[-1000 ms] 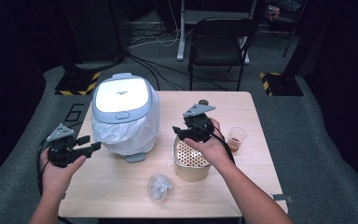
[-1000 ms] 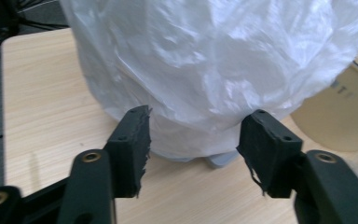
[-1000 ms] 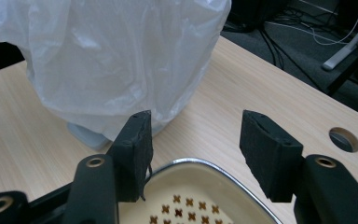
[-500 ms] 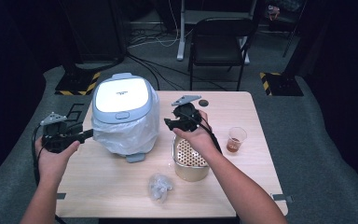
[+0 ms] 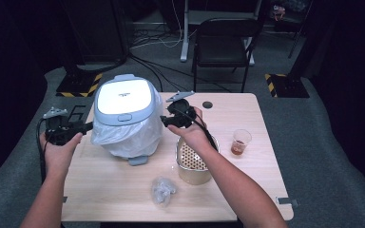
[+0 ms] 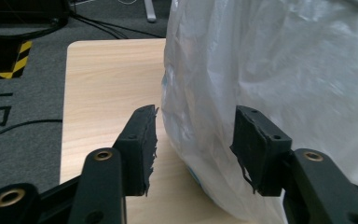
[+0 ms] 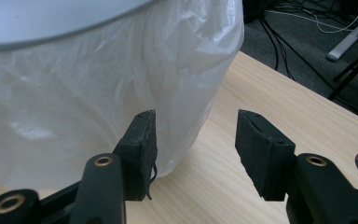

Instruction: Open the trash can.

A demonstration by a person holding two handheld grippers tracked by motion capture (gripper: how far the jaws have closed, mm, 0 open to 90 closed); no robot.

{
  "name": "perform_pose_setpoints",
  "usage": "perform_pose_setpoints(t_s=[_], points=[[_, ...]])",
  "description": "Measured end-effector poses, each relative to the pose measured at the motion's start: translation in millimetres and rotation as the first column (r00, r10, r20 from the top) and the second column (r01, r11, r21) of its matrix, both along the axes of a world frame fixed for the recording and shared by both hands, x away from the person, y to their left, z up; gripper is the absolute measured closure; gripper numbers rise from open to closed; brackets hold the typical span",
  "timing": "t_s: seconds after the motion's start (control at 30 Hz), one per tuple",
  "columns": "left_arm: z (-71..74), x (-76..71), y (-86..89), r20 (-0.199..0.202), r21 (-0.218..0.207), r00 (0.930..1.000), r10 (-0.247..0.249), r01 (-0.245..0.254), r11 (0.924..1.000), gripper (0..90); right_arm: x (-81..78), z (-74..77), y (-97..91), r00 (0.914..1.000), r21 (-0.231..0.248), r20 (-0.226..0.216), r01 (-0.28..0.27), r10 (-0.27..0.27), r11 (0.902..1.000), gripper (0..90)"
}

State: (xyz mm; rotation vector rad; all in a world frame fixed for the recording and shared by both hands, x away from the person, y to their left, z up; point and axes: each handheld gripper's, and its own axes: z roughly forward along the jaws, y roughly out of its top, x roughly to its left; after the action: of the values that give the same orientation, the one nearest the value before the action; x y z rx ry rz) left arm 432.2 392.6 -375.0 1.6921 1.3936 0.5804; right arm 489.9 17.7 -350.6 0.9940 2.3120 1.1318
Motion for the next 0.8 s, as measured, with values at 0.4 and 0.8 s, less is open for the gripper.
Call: perform_pose_setpoints(t_s=[0.4, 0.8], points=[[2.9, 19.2, -19.6, 0.02, 0.009, 0.9995, -0.025, 0.025, 0.9997, 59.4, 24.5, -4.0, 12.8, 0.9969, 0.043, 0.012, 0.078, -0.078, 0.9961, 52.6], [4.8, 15.6, -17.5, 0.005, 0.014, 0.9966, -0.083, 0.083, 0.9965, 63.7, 28.7, 1.1, 24.6, 0.9991, 0.034, 0.039, 0.015, -0.017, 0.9993, 68.8]])
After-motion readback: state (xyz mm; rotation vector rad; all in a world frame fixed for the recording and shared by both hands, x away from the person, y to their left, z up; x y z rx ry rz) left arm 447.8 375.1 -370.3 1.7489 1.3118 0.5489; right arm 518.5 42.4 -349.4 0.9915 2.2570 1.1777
